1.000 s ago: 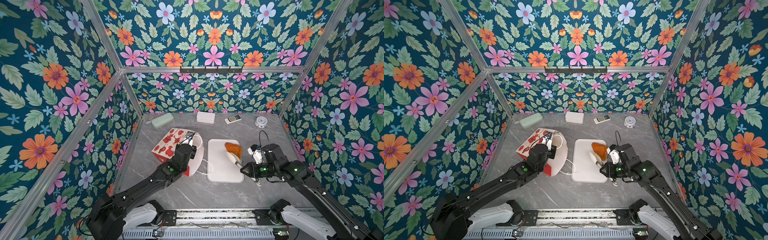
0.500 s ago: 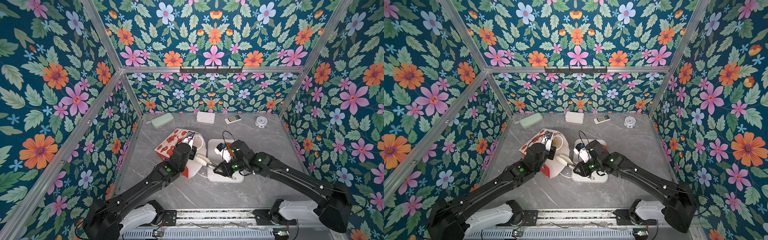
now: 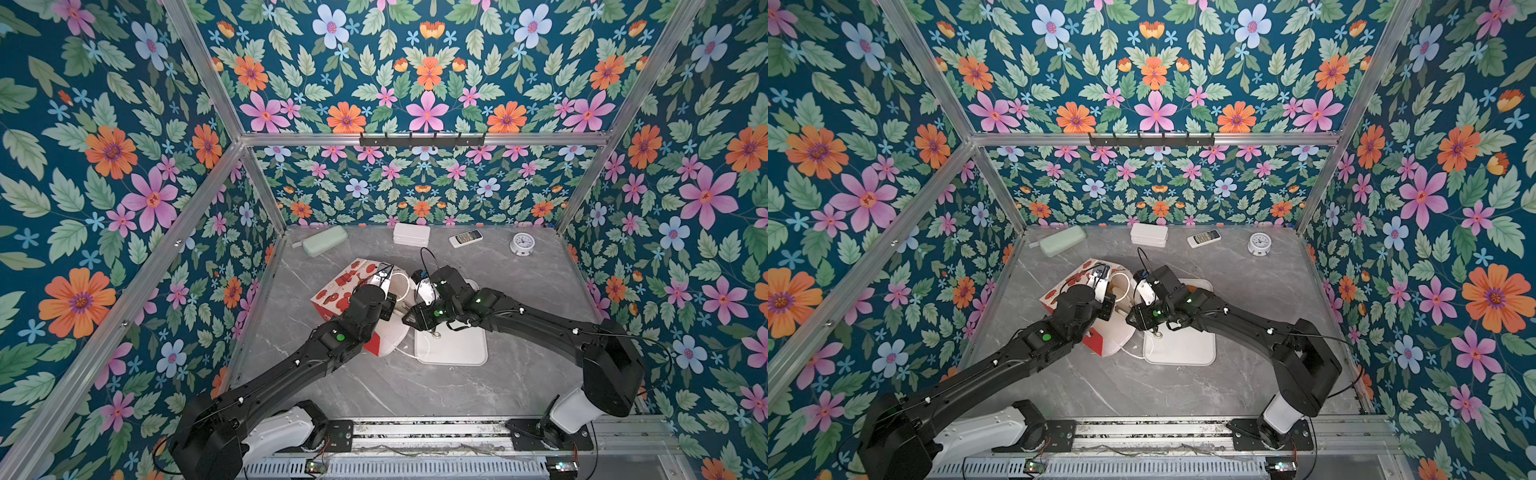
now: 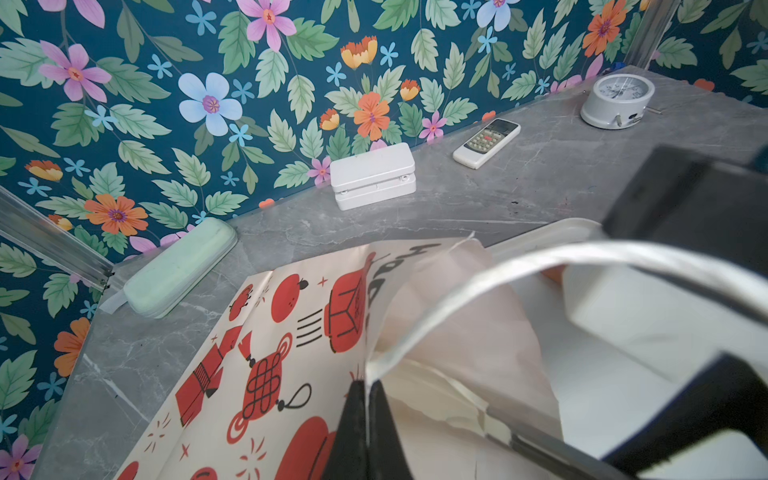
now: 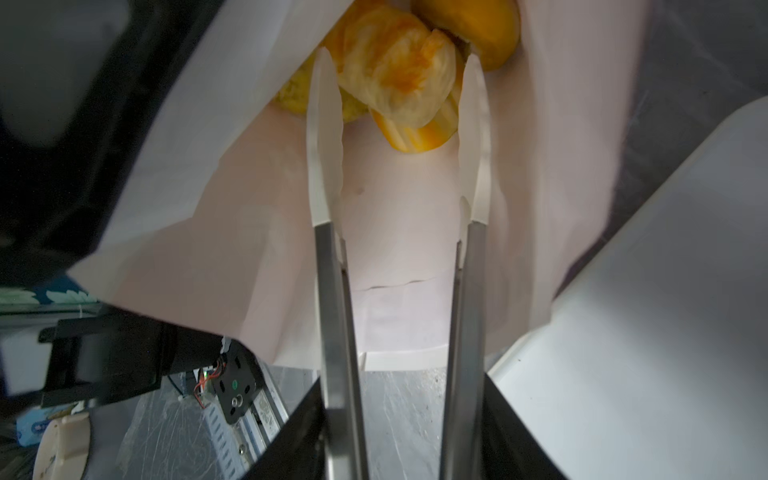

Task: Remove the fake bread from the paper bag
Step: 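Move the tongs back into the bag opening with the right gripper, then pinch the yellow pastry with the tongs and pull it out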

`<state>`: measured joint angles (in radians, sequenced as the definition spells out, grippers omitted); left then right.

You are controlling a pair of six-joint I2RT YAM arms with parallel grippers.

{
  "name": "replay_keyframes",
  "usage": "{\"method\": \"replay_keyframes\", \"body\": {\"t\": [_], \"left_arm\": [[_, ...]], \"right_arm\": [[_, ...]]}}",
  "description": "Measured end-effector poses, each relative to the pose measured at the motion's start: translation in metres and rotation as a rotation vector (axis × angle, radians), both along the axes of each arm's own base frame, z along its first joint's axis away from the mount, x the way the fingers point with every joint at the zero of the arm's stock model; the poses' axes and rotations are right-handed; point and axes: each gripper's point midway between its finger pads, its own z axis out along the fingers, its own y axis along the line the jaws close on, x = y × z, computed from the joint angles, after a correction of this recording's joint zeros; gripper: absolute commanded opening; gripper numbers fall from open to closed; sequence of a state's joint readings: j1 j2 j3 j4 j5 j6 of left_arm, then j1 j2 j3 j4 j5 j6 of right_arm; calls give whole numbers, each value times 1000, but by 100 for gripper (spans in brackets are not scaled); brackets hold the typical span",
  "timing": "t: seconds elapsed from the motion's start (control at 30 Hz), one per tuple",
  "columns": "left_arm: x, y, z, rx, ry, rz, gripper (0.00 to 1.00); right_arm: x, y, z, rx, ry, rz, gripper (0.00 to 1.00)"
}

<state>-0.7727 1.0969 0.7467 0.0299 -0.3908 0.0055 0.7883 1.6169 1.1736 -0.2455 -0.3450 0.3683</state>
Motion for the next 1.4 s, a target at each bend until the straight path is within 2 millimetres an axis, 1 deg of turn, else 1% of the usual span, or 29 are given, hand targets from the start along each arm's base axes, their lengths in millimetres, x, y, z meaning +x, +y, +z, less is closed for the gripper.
{"method": "replay_keyframes", "body": {"t": [0.1, 0.2, 0.3, 0.6, 0.8, 0.93, 1.1, 1.23, 1.4], "left_arm": [[0, -1, -1, 0, 3, -5, 0], [-1, -1, -3, 1, 6, -8, 0], [-2, -2, -6, 3, 12, -14, 0], [-4, 0, -9, 4, 13, -13, 0], [-3, 0, -7, -3, 6, -13, 0], [-3, -1, -9, -4, 9, -19, 0], [-4, -1, -9, -6, 7, -19, 0], [-5, 0, -9, -9, 5, -21, 0], [-4, 0, -9, -17, -2, -16, 0]], "right_arm": [[7, 5, 1, 10, 12, -15, 54], [9, 12, -5, 16, 31, -3, 54], [8, 14, -14, 11, 76, -3, 54], [7, 25, -23, 27, 132, 18, 54], [6, 35, -24, 65, 162, 50, 50], [5, 41, -28, 89, 189, 58, 44], [6, 43, -30, 101, 188, 66, 32], [3, 39, -28, 99, 177, 60, 26], [-4, 28, -19, 91, 155, 53, 23]]}}
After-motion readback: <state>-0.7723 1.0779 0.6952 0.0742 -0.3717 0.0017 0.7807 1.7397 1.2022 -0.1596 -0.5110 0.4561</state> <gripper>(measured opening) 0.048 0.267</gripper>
